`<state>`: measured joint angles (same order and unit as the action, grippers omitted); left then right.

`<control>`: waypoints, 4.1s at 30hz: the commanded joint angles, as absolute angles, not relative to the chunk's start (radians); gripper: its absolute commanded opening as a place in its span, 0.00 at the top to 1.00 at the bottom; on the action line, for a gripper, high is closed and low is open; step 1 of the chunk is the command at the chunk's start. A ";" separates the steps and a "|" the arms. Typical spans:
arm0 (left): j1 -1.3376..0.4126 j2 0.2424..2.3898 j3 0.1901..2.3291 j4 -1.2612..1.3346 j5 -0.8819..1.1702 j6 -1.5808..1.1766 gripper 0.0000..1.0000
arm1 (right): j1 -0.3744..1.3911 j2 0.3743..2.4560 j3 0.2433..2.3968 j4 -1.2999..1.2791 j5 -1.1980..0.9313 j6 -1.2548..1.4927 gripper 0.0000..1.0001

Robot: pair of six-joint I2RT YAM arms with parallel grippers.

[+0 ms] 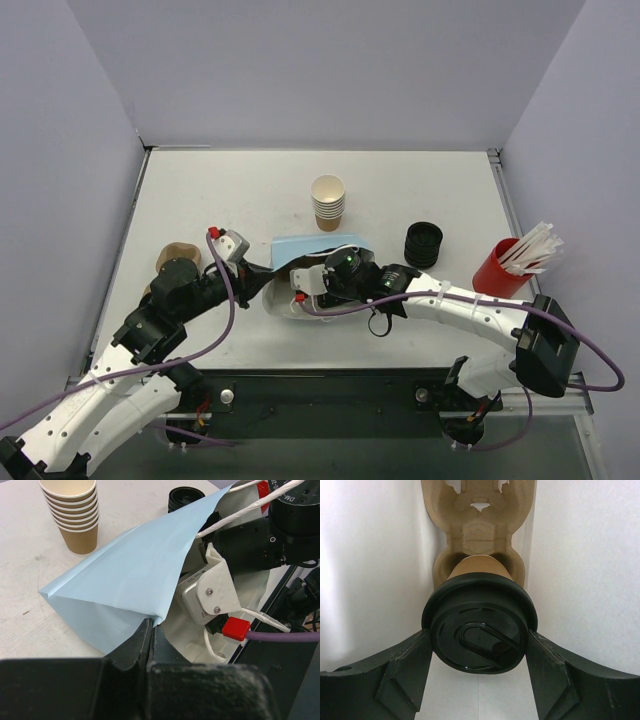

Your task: Pack the takeout coffee

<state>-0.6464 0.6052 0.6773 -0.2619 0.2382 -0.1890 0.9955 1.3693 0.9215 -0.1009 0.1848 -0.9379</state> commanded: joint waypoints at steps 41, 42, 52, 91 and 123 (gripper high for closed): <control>-0.650 0.629 0.739 -0.273 0.216 -0.167 1.00 | 0.989 1.270 0.910 -0.179 0.239 -0.965 0.65; -0.650 0.632 0.744 -0.273 0.216 -0.166 1.00 | 0.991 1.267 0.911 -0.181 0.236 -0.965 0.65; -0.650 0.657 0.770 -0.279 0.198 -0.149 1.00 | 0.985 1.269 0.919 -0.227 0.186 -0.996 0.65; -0.661 0.660 0.773 -0.281 0.212 -0.164 1.00 | 0.943 1.373 0.896 -0.106 0.189 -0.966 0.65; -0.661 0.673 0.796 -0.295 0.209 -0.190 1.00 | 0.907 1.456 0.868 -0.048 0.181 -0.907 0.57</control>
<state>-0.6556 0.6765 0.7364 -0.2993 0.2008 -0.1761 0.9287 1.4158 0.8768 -0.0002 0.1684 -0.9428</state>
